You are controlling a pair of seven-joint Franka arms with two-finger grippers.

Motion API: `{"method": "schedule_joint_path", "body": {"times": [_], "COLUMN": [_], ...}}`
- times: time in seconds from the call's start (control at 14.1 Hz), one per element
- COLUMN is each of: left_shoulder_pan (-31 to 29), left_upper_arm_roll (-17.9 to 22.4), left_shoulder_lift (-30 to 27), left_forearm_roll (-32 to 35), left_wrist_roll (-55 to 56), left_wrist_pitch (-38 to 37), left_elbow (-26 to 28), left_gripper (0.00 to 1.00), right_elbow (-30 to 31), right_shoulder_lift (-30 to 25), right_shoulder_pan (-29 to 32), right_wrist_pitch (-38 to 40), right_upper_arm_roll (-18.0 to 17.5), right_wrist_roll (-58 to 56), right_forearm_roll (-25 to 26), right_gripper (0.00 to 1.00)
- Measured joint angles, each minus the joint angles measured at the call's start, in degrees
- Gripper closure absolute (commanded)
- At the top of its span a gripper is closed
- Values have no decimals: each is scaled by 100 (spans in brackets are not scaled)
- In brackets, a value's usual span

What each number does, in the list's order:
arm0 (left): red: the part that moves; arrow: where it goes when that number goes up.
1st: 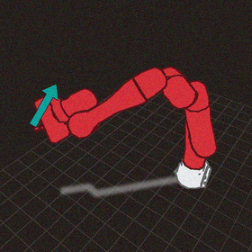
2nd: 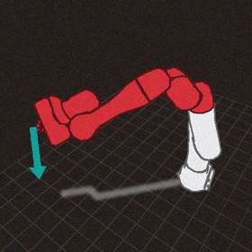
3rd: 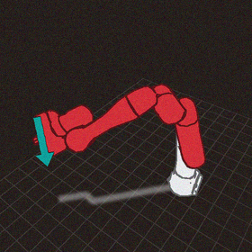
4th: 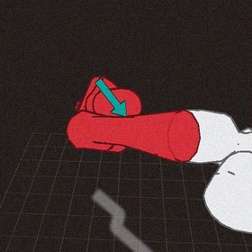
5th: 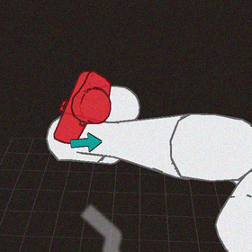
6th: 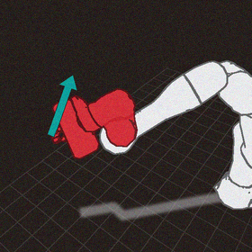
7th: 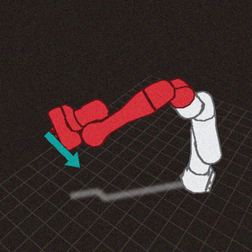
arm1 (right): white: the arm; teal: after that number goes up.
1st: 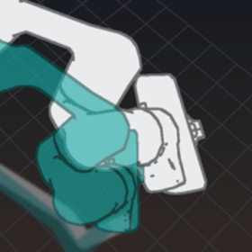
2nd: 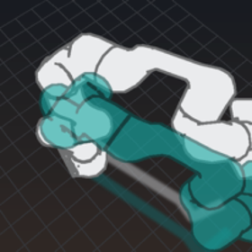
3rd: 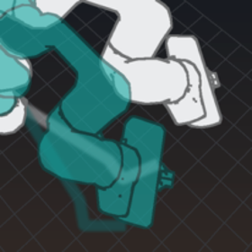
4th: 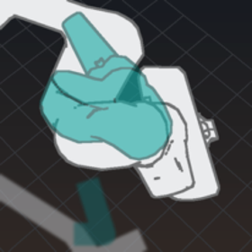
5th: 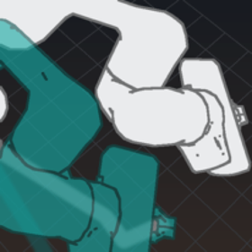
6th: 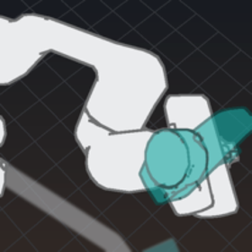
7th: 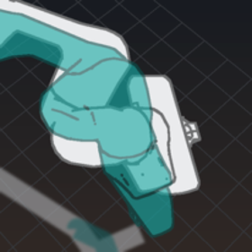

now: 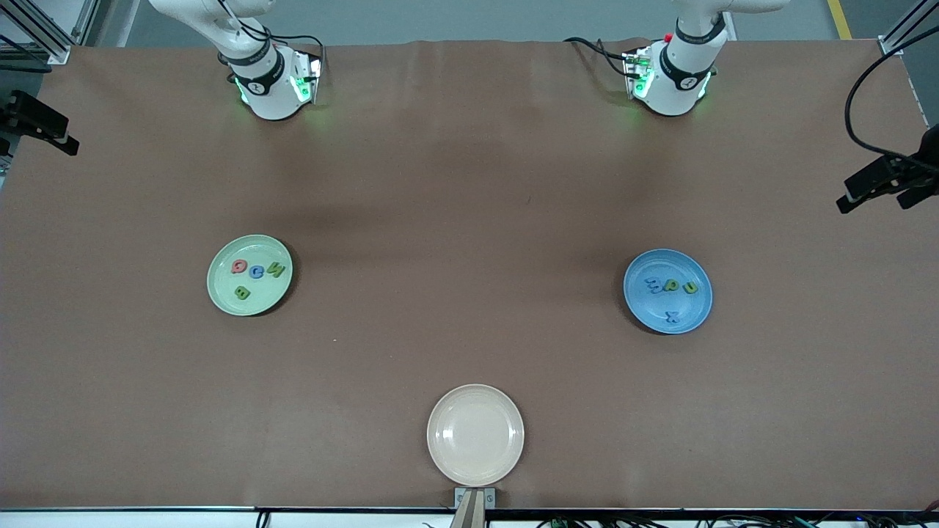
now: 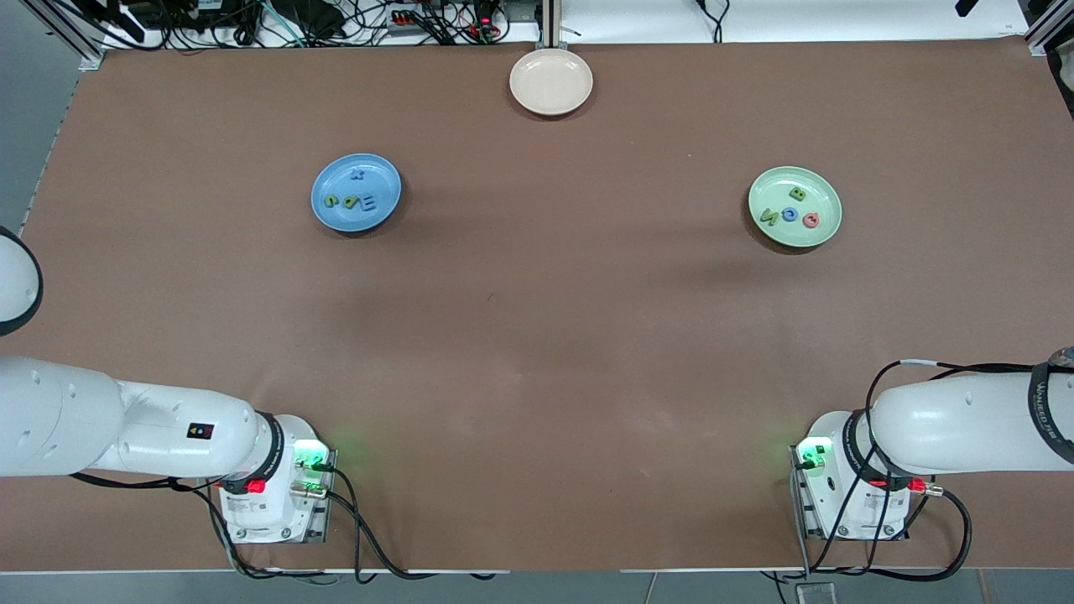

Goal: Sort upper and lower case letters into plates

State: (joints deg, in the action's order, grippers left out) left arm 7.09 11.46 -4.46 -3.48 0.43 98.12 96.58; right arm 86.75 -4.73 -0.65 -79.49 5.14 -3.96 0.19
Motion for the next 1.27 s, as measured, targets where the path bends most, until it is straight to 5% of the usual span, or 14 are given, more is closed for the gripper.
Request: {"method": "schedule_joint_path", "body": {"times": [1.27], "left_shoulder_pan": [34], "left_upper_arm_roll": [-261], "left_shoulder_lift": [18], "left_forearm_roll": [166], "left_wrist_roll": [-20], "left_wrist_pitch": [-520], "left_elbow": [-512], "left_gripper": [0], "right_elbow": [86], "right_shoulder_lift": [2], "right_shoulder_pan": [0], "right_wrist_pitch": [1], "right_upper_arm_roll": [-3], "right_wrist_roll": [0], "right_forearm_roll": [-133], "right_gripper": [0]}}
